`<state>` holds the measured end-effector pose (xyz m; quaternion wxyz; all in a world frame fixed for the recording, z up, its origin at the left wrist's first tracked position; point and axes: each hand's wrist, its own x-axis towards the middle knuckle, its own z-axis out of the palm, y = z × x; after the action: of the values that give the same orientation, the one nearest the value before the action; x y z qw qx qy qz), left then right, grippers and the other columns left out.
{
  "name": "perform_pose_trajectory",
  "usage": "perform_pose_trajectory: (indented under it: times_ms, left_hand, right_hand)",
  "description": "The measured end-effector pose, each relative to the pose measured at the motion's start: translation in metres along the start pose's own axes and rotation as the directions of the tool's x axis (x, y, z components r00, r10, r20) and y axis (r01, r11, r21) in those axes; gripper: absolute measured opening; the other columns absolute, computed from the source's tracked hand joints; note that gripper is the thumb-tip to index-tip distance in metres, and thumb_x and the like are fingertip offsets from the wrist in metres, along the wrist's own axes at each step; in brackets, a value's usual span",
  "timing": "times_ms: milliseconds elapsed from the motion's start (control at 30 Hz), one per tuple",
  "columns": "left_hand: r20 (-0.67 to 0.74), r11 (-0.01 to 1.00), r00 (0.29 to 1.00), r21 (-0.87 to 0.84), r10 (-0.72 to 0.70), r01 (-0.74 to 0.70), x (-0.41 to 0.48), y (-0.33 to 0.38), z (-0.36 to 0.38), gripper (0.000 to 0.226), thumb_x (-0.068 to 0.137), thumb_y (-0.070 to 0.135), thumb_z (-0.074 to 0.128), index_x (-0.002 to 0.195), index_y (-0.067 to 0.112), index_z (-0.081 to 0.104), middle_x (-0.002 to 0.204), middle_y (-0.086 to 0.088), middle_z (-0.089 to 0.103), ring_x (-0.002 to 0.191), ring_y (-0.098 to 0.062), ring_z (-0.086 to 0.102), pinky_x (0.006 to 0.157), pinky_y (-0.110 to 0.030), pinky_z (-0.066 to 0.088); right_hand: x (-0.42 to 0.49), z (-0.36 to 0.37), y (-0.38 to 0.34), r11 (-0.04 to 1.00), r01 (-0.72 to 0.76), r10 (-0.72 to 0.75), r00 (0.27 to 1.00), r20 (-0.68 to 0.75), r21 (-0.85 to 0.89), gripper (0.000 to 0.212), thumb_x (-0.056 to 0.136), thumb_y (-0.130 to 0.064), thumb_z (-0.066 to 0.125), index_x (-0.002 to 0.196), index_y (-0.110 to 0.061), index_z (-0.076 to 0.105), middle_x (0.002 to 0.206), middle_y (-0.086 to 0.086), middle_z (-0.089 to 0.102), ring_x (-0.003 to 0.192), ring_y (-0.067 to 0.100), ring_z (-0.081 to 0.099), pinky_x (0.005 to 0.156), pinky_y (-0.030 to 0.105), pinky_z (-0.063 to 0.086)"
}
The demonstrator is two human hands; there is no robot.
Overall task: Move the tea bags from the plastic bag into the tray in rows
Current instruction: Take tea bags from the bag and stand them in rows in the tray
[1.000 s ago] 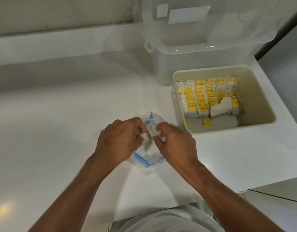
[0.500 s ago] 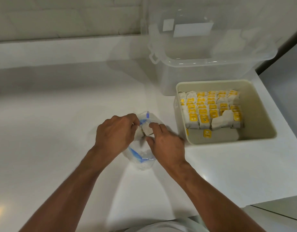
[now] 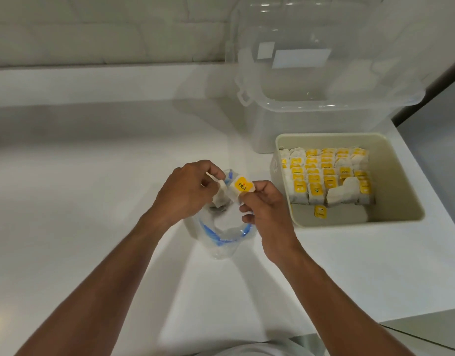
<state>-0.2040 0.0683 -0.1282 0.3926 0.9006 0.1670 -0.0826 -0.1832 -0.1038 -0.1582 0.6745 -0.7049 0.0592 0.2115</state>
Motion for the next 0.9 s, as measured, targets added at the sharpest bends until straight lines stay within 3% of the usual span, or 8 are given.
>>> perform_pose_trajectory:
  times_ms: [200,333,433,533,633,733,800,900]
  left_hand:
    - [0.111,1.0,0.994,0.022,-0.019,0.017,0.004,0.015,-0.009,0.02,0.085,0.02,0.06,0.086,0.04,0.066,0.078,0.013,0.072,0.078,-0.015,0.069,0.079,-0.042,0.059]
    - [0.191,0.993,0.982,-0.116,-0.006,0.028,0.007,0.029,-0.017,0.024,0.081,0.01,0.055,0.076,0.026,0.072,0.075,0.004,0.073,0.07,-0.017,0.072,0.079,-0.037,0.057]
    - [0.241,0.987,0.97,-0.158,0.036,0.002,0.012,0.038,-0.022,0.02,0.073,0.016,0.058,0.078,0.019,0.077,0.079,-0.003,0.075,0.067,-0.018,0.072,0.085,-0.044,0.06]
    - [0.264,0.991,0.961,-0.127,0.078,-0.045,0.014,0.046,-0.028,0.022,0.066,0.016,0.059,0.077,0.018,0.078,0.077,-0.001,0.076,0.071,-0.022,0.075,0.088,-0.047,0.058]
    - [0.269,0.994,0.957,-0.049,0.106,-0.096,0.018,0.052,-0.034,0.02,0.069,0.009,0.063,0.074,0.022,0.077,0.07,0.003,0.074,0.072,-0.021,0.075,0.089,-0.046,0.058]
    - [0.251,0.994,0.963,0.027,0.098,-0.108,0.016,0.058,-0.039,0.022,0.071,0.012,0.065,0.081,0.027,0.078,0.077,0.004,0.077,0.07,-0.012,0.075,0.09,-0.04,0.057]
    - [0.239,0.992,0.966,0.057,0.097,-0.114,0.011,0.062,-0.042,0.026,0.077,0.008,0.063,0.087,0.027,0.078,0.081,0.006,0.077,0.069,-0.009,0.075,0.087,-0.033,0.056]
    - [0.226,0.987,0.967,0.077,0.121,-0.141,0.004,0.064,-0.046,0.032,0.081,0.005,0.058,0.092,0.027,0.078,0.084,0.008,0.077,0.07,-0.007,0.074,0.084,-0.029,0.054]
  right_hand:
    - [-0.004,-0.008,-0.023,0.994,-0.056,0.047,0.993,0.104,0.092,0.005,0.092,-0.022,0.065,0.088,-0.02,0.063,0.077,-0.002,0.068,0.073,0.013,0.061,0.068,0.029,0.05]
    - [-0.008,-0.007,-0.033,0.994,0.099,-0.098,0.995,0.027,-0.036,0.011,0.09,-0.024,0.069,0.086,-0.015,0.064,0.082,0.008,0.07,0.071,0.01,0.059,0.065,0.027,0.05]
    - [-0.01,-0.007,-0.042,0.975,0.208,-0.212,0.976,-0.045,-0.079,0.011,0.088,-0.021,0.072,0.084,-0.015,0.064,0.076,0.007,0.07,0.062,0.007,0.058,0.059,0.021,0.047]
    - [-0.011,-0.011,-0.048,0.951,0.273,-0.283,0.958,-0.052,-0.145,0.011,0.087,-0.022,0.074,0.084,-0.018,0.064,0.072,-0.001,0.072,0.065,0.01,0.064,0.061,0.023,0.049]
    - [-0.011,-0.014,-0.052,0.942,0.28,-0.294,0.955,-0.05,-0.186,0.01,0.086,-0.02,0.073,0.092,-0.023,0.065,0.074,-0.002,0.073,0.073,0.025,0.067,0.067,0.036,0.052]
    - [-0.013,-0.016,-0.056,0.926,0.308,-0.327,0.943,-0.053,-0.219,0.017,0.087,-0.022,0.071,0.099,-0.032,0.067,0.075,-0.005,0.072,0.071,0.016,0.068,0.074,0.041,0.054]
    - [-0.016,-0.018,-0.059,0.905,0.328,-0.352,0.935,-0.044,-0.271,0.005,0.087,-0.03,0.07,0.092,-0.031,0.069,0.074,-0.008,0.073,0.068,0.012,0.066,0.074,0.041,0.054]
    - [-0.019,-0.021,-0.062,0.897,0.323,-0.354,0.934,-0.053,-0.301,0.007,0.085,-0.036,0.071,0.082,-0.029,0.069,0.071,-0.012,0.072,0.067,0.008,0.063,0.074,0.039,0.053]
